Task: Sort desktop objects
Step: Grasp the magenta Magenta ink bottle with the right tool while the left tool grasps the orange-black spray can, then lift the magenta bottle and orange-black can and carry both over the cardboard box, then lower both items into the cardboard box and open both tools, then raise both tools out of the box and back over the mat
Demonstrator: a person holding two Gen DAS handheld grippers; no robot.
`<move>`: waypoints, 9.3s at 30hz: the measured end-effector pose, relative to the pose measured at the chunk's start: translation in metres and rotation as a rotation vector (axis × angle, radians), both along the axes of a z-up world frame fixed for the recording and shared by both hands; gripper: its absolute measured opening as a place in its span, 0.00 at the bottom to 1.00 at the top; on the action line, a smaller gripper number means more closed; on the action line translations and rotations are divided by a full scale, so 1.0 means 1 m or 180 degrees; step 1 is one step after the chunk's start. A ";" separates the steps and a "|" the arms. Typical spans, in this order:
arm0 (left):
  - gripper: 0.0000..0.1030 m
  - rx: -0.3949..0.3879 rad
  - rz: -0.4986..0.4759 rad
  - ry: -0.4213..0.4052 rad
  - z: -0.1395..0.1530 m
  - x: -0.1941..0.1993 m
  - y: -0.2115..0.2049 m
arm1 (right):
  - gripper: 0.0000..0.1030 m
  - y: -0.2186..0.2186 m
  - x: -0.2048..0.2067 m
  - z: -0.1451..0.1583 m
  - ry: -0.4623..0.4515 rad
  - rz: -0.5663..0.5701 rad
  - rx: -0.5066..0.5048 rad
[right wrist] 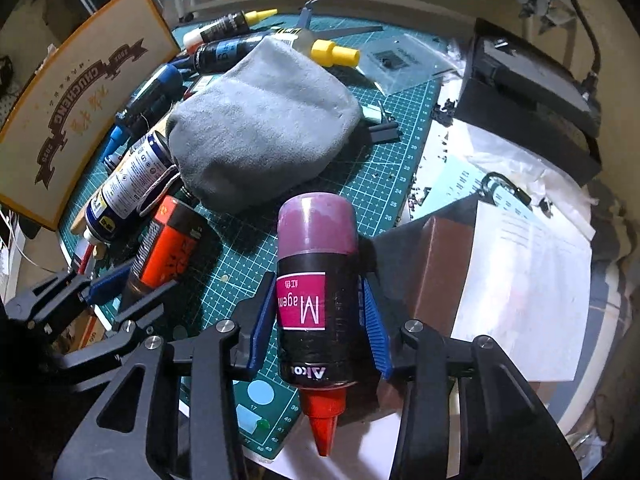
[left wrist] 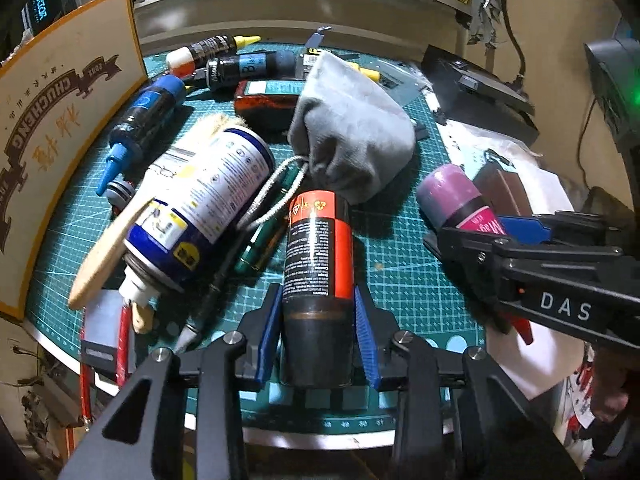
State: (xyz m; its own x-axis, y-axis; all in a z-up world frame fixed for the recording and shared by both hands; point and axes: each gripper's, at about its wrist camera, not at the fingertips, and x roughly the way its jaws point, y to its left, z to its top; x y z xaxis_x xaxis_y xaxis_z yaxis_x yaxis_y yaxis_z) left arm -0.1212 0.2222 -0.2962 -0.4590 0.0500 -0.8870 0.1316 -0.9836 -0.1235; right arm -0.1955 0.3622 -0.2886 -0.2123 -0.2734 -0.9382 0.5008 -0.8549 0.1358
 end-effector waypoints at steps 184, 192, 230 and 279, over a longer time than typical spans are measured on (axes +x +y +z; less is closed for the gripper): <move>0.34 0.0162 -0.0384 -0.0441 0.167 -0.080 -0.473 | 0.37 -0.457 -0.013 0.166 -0.0238 -0.0216 -0.0201; 0.34 0.0243 -0.0478 -0.1120 0.113 -0.089 -0.463 | 0.37 -0.460 -0.027 0.120 -0.0819 -0.0169 0.0018; 0.66 -0.0061 -0.0362 -0.0658 0.104 -0.126 -0.450 | 0.43 -0.436 -0.081 0.096 -0.0376 -0.0483 -0.0146; 1.00 -0.0071 -0.0776 0.1197 0.278 -0.061 -0.394 | 1.00 -0.312 0.041 0.325 0.2004 -0.1578 -0.0137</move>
State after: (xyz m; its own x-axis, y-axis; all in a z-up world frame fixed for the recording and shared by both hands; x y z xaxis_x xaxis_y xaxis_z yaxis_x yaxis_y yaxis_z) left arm -0.1825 -0.1714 -0.0184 -0.7269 0.1795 -0.6628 -0.1545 -0.9832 -0.0967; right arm -0.1546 0.0501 0.0367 -0.8044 -0.0419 -0.5926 0.0577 -0.9983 -0.0078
